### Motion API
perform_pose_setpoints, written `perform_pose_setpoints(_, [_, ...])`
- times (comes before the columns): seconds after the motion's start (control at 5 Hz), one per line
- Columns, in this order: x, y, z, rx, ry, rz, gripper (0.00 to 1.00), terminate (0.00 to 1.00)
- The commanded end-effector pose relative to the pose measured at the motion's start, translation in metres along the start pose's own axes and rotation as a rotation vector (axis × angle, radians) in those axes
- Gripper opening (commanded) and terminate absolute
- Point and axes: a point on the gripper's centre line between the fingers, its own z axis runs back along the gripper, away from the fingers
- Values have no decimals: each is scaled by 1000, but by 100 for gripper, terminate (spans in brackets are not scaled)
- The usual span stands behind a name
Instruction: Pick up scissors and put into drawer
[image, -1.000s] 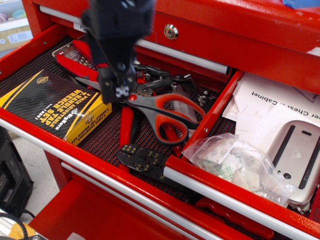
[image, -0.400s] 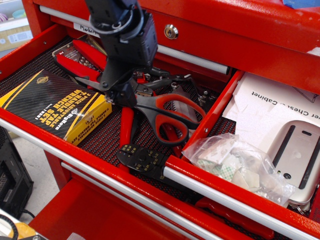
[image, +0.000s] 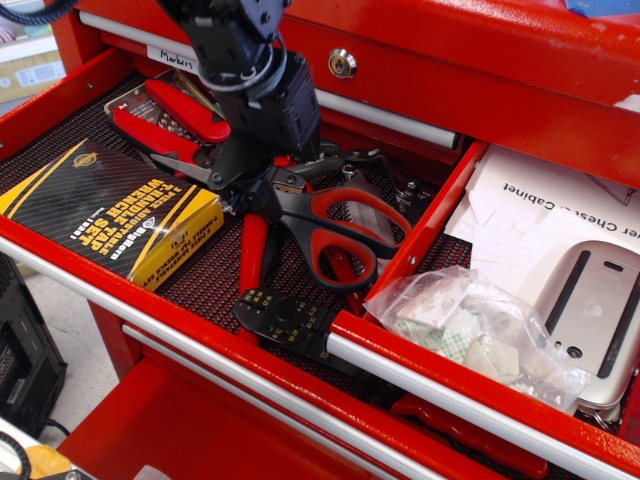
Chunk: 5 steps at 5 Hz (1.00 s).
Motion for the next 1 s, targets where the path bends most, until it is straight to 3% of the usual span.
perform_pose_setpoints(0.0, [-17,-1,-14,25,-18,-22,100,0])
perform_pose_setpoints(0.4, [-26,-7,-35,28,-51,27,100,0])
perform_pose_setpoints(0.6, [-26,-8,-37,4,-43,65,0,0])
perform_pose_setpoints(0.8, [-24,-6,-36,-27,-42,87,0,0])
